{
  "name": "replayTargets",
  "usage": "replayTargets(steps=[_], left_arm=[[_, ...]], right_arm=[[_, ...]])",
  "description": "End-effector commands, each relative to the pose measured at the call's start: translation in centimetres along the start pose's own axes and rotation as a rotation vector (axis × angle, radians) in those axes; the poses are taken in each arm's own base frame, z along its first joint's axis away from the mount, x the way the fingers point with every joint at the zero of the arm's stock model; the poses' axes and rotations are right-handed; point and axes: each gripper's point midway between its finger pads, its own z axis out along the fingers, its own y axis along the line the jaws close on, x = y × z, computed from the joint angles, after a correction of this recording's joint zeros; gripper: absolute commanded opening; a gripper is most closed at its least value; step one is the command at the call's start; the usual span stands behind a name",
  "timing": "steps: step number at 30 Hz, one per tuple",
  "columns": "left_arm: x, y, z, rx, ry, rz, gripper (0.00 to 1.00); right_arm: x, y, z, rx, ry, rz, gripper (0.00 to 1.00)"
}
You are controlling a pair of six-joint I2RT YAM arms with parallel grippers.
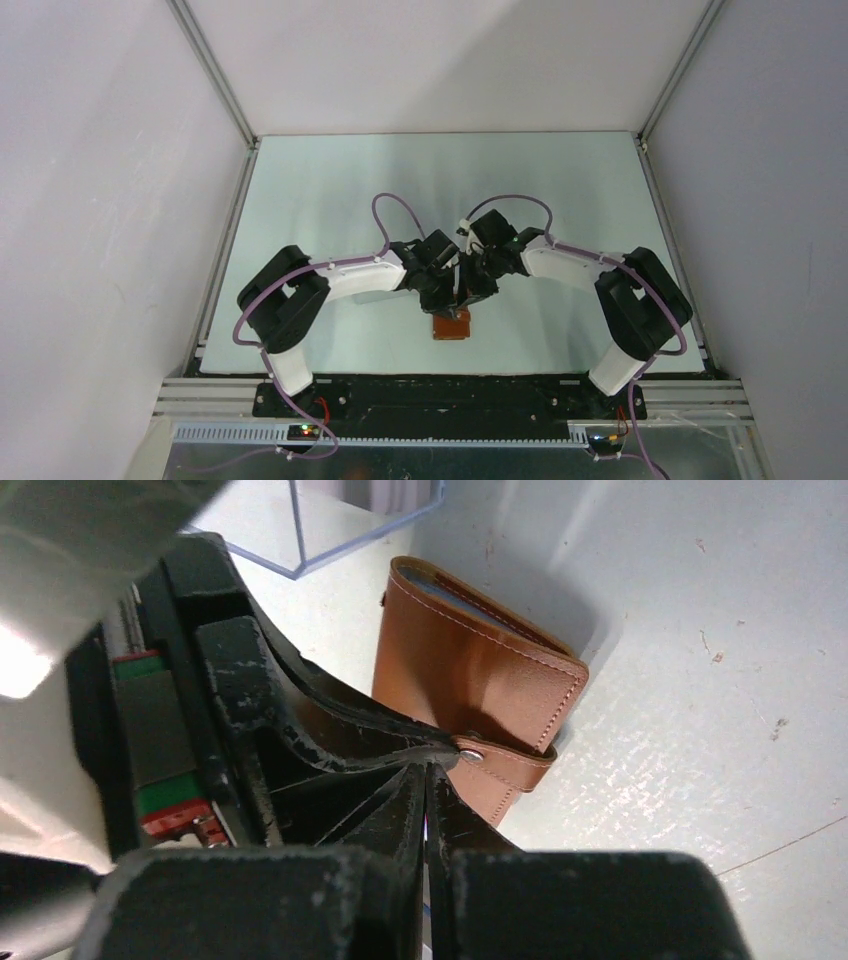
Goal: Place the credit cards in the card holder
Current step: Close the card holder at the center of the board.
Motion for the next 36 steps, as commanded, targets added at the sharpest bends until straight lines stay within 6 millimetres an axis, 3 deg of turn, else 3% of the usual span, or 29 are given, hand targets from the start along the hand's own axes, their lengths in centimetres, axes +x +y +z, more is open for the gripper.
replayTargets(steps=[1, 19, 36], left_arm=[[-2.0, -2.1, -1.6, 0.05, -0.088, 0.027, 0.0], [-2.0, -1.6, -1.2, 0.031, -0.089, 0.013, 0.0], [-1.7, -1.2, -0.6, 0.016, -0.069, 0.01, 0.0]], right_arm=[[-1.1, 1.1, -0.8, -0.048, -0.043, -0.023, 0.0], [0.1, -1.7, 1.3, 0.08, 0.008, -0.013, 0.0], [0.9, -2.7, 2.7, 0.135, 0.034, -0.028, 0.0]])
